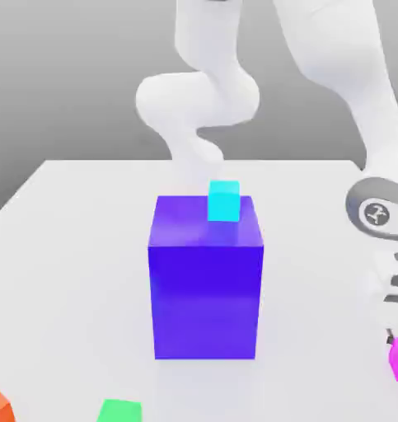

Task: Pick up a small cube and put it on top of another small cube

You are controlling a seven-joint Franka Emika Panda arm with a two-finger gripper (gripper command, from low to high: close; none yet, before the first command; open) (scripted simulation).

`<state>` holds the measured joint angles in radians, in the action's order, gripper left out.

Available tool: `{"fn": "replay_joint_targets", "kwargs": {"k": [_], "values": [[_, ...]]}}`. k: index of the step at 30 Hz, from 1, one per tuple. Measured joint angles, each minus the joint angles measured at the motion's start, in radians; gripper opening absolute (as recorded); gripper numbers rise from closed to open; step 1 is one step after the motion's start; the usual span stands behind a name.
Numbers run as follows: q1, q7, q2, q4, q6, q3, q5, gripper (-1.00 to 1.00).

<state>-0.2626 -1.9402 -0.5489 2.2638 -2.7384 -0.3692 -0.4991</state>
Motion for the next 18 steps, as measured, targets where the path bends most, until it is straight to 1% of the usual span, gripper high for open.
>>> {"fn": "replay_joint_targets", "kwargs": {"k": [6,8,11,18], "values": [[-0.007,-0.006,-0.01,-0.003,-0.01,0.008,-0.007,-1.0],[0.018,0.017,0.03,0.009,0.018,-0.023,0.024,-1.0],[0.077,0.079,0.129,0.037,0.087,-0.09,0.108,-1.0],[0.333,0.236,0.213,0.046,0.147,0.001,0.236,-1.0]]}}
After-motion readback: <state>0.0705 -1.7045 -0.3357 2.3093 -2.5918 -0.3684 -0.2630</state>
